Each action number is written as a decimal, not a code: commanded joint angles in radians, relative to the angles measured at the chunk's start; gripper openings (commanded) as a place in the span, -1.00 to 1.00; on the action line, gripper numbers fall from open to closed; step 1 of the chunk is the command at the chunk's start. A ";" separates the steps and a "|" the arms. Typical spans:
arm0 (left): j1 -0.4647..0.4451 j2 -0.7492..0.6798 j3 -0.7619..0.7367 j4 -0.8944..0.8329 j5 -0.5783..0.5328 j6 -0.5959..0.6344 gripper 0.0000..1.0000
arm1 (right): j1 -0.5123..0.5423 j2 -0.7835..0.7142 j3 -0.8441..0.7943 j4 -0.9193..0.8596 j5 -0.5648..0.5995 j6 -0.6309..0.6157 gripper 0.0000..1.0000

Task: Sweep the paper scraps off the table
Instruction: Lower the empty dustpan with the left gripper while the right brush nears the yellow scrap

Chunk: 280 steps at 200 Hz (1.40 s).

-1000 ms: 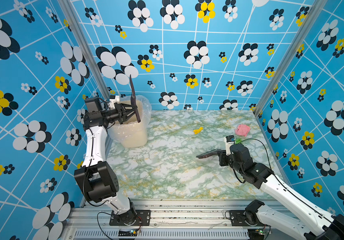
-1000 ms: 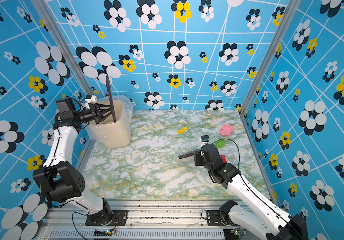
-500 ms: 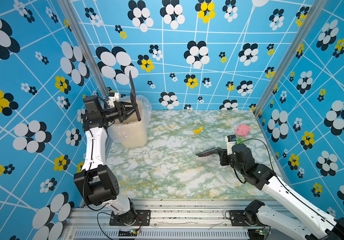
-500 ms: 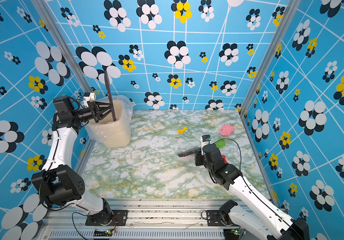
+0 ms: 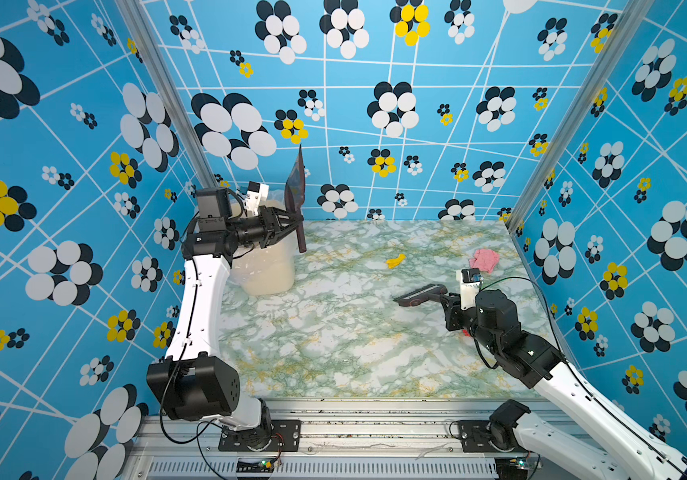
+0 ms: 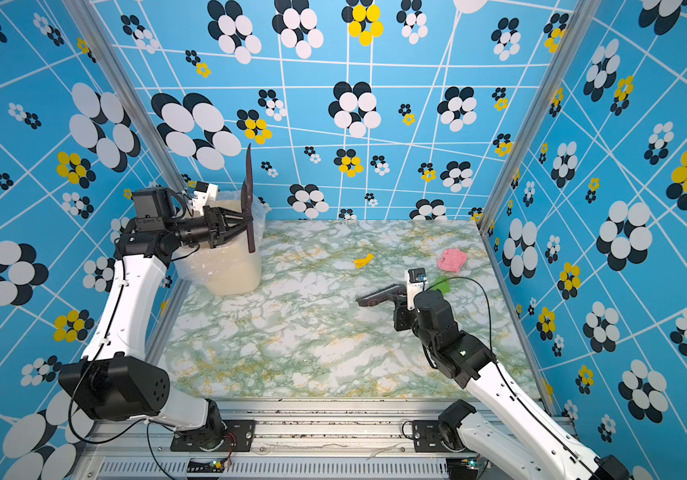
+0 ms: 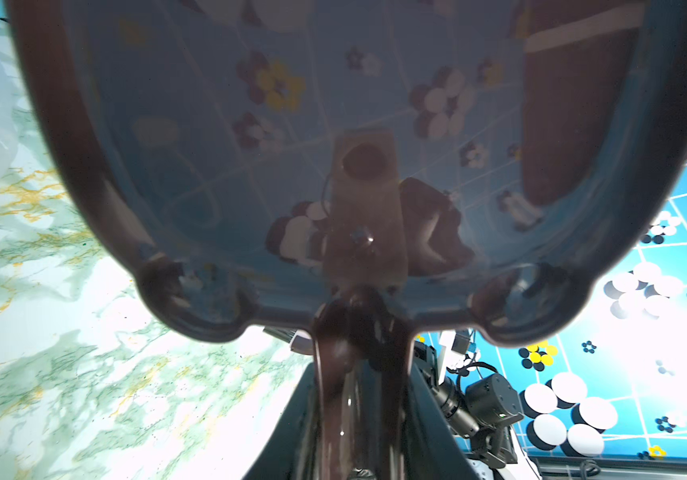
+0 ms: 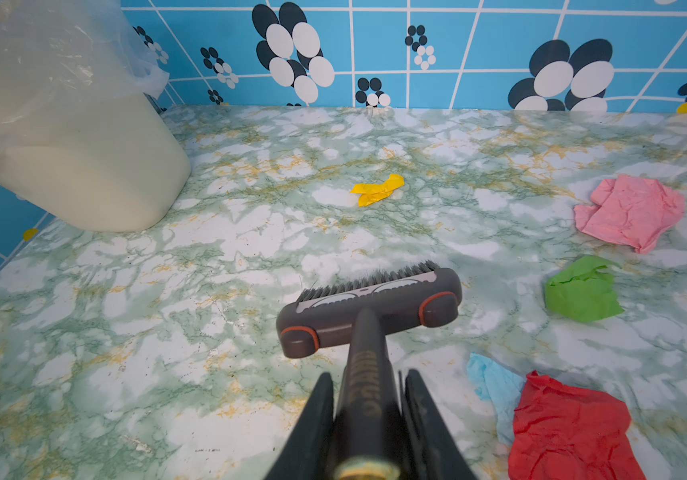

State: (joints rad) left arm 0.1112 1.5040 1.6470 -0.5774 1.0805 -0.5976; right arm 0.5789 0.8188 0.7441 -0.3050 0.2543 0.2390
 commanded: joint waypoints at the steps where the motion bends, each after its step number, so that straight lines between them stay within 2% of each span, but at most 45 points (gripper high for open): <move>1: -0.044 -0.028 0.066 -0.179 -0.124 0.179 -1.00 | -0.007 -0.029 0.075 0.016 0.050 -0.055 -1.00; 63: -0.238 -0.047 0.062 -0.302 -0.376 0.297 -1.00 | -0.007 -0.031 0.128 0.032 0.151 -0.122 -1.00; 130: -0.457 -0.029 -0.009 -0.331 -0.645 0.357 -1.00 | -0.018 0.070 0.174 0.189 0.224 -0.176 -1.00; 198: -0.611 0.000 -0.142 -0.298 -0.805 0.352 -1.00 | -0.061 0.269 0.268 0.316 0.158 -0.188 -1.00; 280: -0.773 0.100 -0.254 -0.354 -1.055 0.400 -1.00 | -0.119 0.543 0.399 0.392 0.023 -0.117 -1.00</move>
State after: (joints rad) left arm -0.6262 1.5642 1.4254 -0.9012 0.1280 -0.2325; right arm 0.4679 1.3064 1.0885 0.0044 0.3374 0.0898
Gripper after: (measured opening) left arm 0.298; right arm 0.270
